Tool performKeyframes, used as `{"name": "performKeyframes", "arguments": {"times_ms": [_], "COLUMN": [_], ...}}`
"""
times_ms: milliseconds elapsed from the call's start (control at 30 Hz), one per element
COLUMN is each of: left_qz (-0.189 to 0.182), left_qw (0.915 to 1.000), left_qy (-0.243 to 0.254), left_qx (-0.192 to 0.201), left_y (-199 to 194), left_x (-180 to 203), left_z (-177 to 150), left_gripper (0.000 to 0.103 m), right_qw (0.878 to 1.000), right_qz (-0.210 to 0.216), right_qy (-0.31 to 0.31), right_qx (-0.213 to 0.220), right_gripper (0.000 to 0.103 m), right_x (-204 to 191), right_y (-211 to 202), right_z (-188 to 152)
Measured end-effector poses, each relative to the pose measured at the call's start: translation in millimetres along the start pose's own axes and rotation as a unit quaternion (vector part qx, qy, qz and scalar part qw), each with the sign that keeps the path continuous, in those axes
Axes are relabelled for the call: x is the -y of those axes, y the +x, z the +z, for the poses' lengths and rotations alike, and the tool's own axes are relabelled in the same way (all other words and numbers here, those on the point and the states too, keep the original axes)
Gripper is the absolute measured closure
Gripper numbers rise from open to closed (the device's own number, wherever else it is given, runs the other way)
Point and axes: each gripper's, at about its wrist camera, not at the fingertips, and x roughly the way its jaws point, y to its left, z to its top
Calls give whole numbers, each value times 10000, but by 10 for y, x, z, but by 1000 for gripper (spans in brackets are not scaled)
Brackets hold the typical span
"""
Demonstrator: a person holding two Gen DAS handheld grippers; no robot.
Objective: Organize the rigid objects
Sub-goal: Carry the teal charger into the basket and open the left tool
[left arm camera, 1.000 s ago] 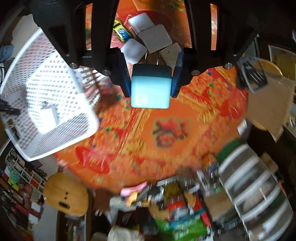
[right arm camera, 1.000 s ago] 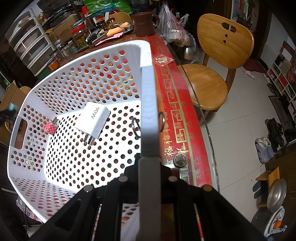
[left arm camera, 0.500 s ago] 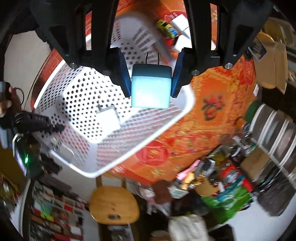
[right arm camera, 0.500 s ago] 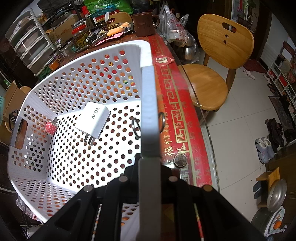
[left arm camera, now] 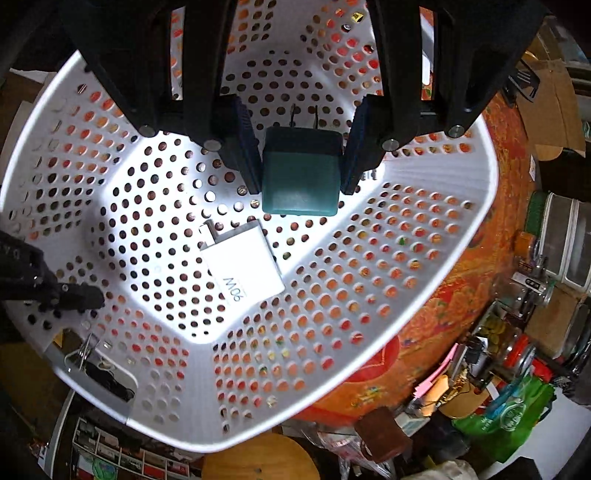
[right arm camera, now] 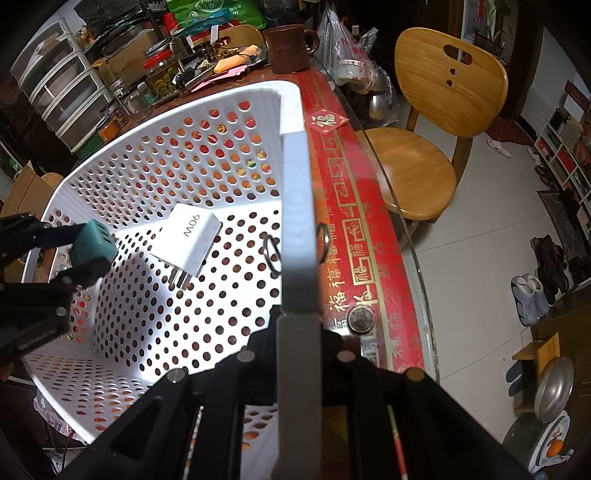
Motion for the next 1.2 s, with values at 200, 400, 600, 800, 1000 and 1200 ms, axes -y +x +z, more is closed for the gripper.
{"name": "performKeyframes", "arguments": {"times_ms": [200,400,600,800,1000,1200], "left_qz": [-48,-140,-148,84,349,351], "left_qw": [9999,9996,9995,9996,9981,9916], "left_qy": [46,70,104,170,63,-592], "left_qx": [-150,-240,-247,199,505,1093], "left_y": [140,195,213,26,-265,-877], "left_x": [42,45,50,58,-65,-636], "left_z": [0,-13,0,-8,-134,-524], "left_gripper": [62,62,62,2,1,1], "right_qw": [10000,10000,10000,10000,10000,10000], "right_qz": [3,8,9,10,5,8], "right_qy": [-1,2,9,7,0,-7], "right_qx": [-1,2,-4,-1,-10,-11], "right_gripper": [92,91,91,91,91,91], "right_x": [-3,-6,-10,-9,-3,7], "right_y": [-2,-1,-1,-2,-3,-7], "right_z": [1,1,2,4,10,17]}}
